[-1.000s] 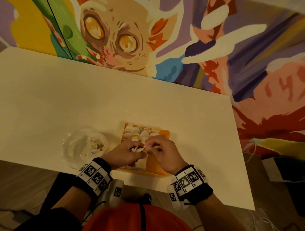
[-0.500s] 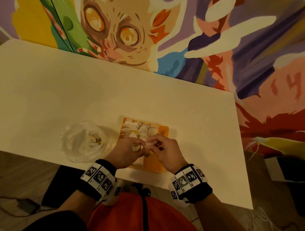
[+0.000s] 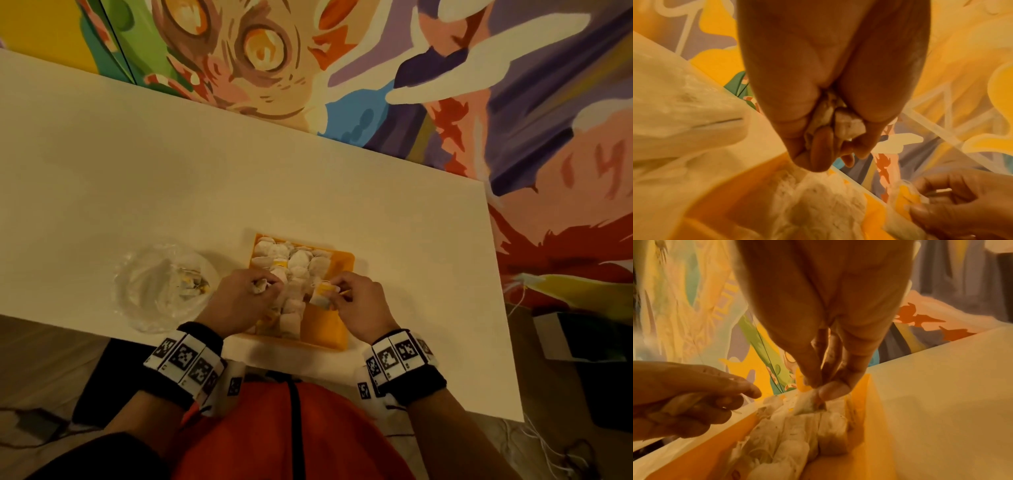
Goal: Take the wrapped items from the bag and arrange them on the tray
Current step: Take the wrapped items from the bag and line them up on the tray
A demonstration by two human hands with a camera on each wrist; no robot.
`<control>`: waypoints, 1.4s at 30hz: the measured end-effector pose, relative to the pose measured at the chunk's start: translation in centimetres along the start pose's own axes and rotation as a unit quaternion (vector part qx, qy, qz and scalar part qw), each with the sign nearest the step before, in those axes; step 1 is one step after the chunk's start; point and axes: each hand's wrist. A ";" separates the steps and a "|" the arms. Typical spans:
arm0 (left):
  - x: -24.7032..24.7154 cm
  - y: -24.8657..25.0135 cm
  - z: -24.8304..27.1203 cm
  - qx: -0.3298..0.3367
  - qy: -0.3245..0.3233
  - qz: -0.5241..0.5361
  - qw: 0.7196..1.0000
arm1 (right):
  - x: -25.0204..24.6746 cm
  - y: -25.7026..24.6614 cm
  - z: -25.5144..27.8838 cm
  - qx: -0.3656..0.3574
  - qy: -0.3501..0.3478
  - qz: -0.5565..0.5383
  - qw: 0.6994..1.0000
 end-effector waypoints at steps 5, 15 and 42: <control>-0.5 -1.0 -0.5 -0.033 -0.007 -0.009 0.999 | 1.0 -0.5 -0.6 0.080 -0.050 0.081 0.992; -1.0 -1.3 -1.9 -0.030 -0.056 -0.047 0.997 | 1.6 -2.8 -3.4 0.178 -0.100 0.163 0.965; -1.4 -1.6 -1.9 -0.012 -0.074 0.001 0.997 | 1.7 -2.5 -4.2 0.190 -0.039 0.097 0.976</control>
Point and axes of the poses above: each hand's wrist, its own z-axis away from the middle knuckle, its own x-axis out of the palm, y = z × x, and after that the axes turned 14 degrees about -y, right-handed
